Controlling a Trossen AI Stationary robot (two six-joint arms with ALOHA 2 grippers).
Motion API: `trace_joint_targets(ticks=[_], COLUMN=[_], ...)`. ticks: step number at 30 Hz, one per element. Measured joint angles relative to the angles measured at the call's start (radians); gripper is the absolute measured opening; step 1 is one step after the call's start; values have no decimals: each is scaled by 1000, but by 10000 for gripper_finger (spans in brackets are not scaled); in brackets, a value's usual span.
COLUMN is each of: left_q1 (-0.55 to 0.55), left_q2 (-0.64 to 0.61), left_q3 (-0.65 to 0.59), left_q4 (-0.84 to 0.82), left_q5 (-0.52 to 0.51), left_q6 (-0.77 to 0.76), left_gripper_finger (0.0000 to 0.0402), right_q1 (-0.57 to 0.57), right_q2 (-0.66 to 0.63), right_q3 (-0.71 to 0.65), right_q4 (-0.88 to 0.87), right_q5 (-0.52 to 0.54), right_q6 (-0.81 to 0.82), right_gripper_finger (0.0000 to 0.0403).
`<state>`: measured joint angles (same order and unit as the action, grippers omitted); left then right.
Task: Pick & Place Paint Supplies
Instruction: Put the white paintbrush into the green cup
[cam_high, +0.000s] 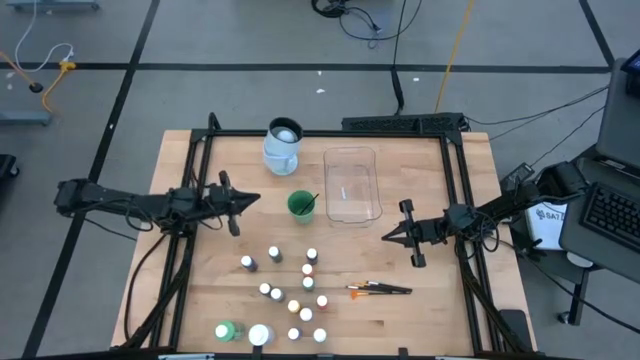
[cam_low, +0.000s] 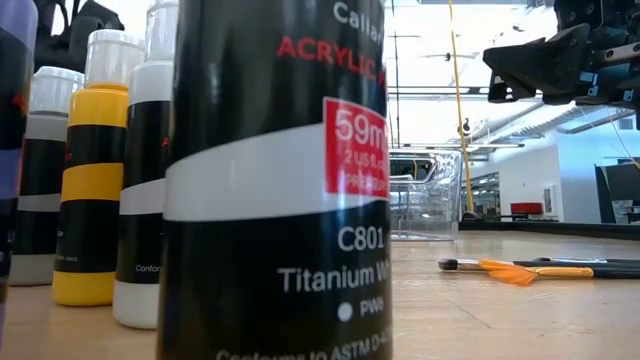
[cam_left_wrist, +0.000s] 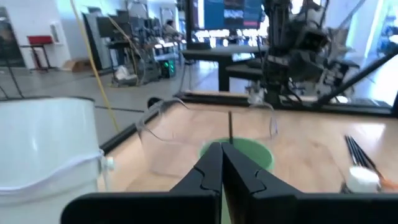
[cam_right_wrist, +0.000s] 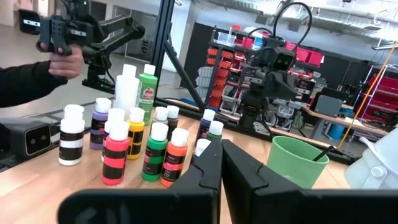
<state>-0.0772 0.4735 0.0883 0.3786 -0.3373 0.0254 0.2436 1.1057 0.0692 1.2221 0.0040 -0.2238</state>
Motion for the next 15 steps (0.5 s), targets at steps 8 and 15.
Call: trace_joint_targets(ticks=[8, 15], left_q1=[-1, -1], left_q2=[-3, -10], left_q3=[0, 0], left_q4=[-74, -75], left_q5=[16, 56], left_q6=[-36, -46], left_gripper_finger=[2, 1], right_q1=[0, 0], right_q2=[0, 0], right_q3=[0, 0], right_q4=[0, 0], right_q5=[0, -1], right_q6=[27, 26], right_gripper_finger=[0, 0])
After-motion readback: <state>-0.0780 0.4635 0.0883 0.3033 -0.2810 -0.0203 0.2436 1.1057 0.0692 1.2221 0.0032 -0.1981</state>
